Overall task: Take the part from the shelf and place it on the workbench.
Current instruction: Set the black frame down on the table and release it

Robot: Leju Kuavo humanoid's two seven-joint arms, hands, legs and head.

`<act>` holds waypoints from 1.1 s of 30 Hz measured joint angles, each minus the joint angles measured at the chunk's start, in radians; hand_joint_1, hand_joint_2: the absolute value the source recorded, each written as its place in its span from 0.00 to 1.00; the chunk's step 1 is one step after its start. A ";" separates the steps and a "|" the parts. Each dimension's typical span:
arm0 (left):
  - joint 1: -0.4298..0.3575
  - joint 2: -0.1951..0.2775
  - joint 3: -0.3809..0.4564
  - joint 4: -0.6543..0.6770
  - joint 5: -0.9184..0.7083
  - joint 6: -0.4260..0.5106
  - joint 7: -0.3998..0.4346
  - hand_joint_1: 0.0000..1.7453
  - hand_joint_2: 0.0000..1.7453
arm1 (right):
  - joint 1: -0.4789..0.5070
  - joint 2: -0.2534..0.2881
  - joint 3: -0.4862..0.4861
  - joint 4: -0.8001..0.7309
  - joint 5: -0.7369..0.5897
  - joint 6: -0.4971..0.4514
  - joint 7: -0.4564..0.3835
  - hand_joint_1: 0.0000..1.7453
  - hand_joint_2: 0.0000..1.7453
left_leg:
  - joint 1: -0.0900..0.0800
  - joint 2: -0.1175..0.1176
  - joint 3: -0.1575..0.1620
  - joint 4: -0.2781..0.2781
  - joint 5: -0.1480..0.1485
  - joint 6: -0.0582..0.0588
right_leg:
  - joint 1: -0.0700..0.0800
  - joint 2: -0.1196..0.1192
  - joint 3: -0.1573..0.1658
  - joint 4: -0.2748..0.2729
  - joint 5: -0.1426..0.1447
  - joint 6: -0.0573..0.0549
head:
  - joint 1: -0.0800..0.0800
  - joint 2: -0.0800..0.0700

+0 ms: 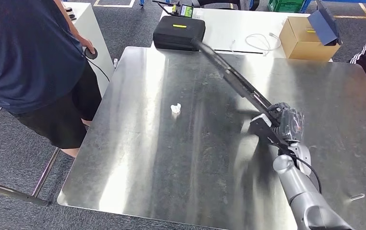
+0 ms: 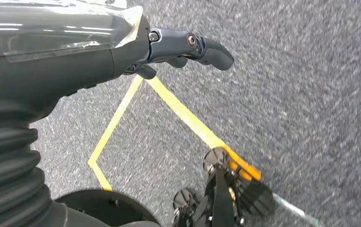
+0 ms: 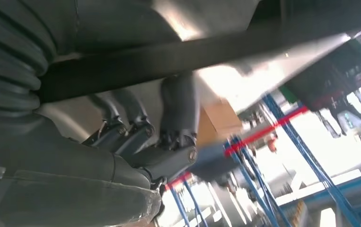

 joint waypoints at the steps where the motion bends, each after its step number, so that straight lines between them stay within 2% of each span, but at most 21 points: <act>1: 0.000 0.003 0.000 0.000 0.000 0.006 0.006 0.00 1.00 | 0.022 0.001 -0.005 -0.025 -0.006 0.011 -0.002 0.00 0.00 | 0.000 0.000 0.000 0.000 0.000 0.000 | 0.000 0.000 0.000 0.000 0.000 0.000 | 0.000 0.000; 9: 0.000 0.018 0.000 0.000 -0.002 0.014 0.020 0.00 1.00 | 0.092 0.004 -0.026 -0.133 -0.019 0.036 -0.004 0.00 0.00 | 0.001 0.002 0.004 -0.013 0.000 0.000 | 0.000 0.001 -0.002 -0.006 -0.001 -0.001 | 0.000 0.000; 13: 0.000 0.019 0.002 0.000 0.005 0.017 0.019 0.00 0.00 | 0.104 0.007 -0.032 -0.169 -0.063 0.086 -0.030 0.00 0.00 | 0.001 0.002 0.004 -0.014 0.000 -0.001 | 0.000 0.001 -0.001 -0.006 -0.001 -0.001 | 0.000 0.000; 22: -0.002 0.016 0.009 0.000 0.013 0.018 0.041 0.00 0.00 | 0.184 0.034 -0.014 -0.385 -0.293 0.338 -0.082 0.00 0.00 | 0.001 0.002 0.008 -0.014 0.000 -0.001 | 0.001 0.001 0.005 -0.007 -0.001 -0.002 | 0.001 0.000; 28: -0.002 0.012 0.009 0.000 0.014 0.028 0.046 0.00 0.00 | 0.228 0.043 0.017 -0.513 -0.402 0.447 -0.092 0.00 0.00 | 0.000 0.002 0.012 -0.014 0.000 -0.001 | 0.000 0.001 0.009 -0.007 -0.001 -0.002 | 0.001 0.000; 31: -0.002 0.011 0.010 0.000 0.016 0.031 0.051 0.00 0.00 | 0.249 0.041 0.043 -0.591 -0.549 0.583 -0.092 0.00 0.00 | 0.000 0.002 0.013 -0.013 0.000 -0.001 | 0.000 0.001 0.010 -0.008 -0.001 -0.002 | 0.000 0.000; 33: -0.002 0.011 0.010 0.000 0.018 0.031 0.055 0.00 0.00 | 0.263 0.034 0.063 -0.648 -0.727 0.725 -0.086 0.00 0.00 | 0.000 0.002 0.014 -0.013 0.000 -0.001 | 0.000 0.001 0.011 -0.008 -0.001 -0.002 | 0.000 0.000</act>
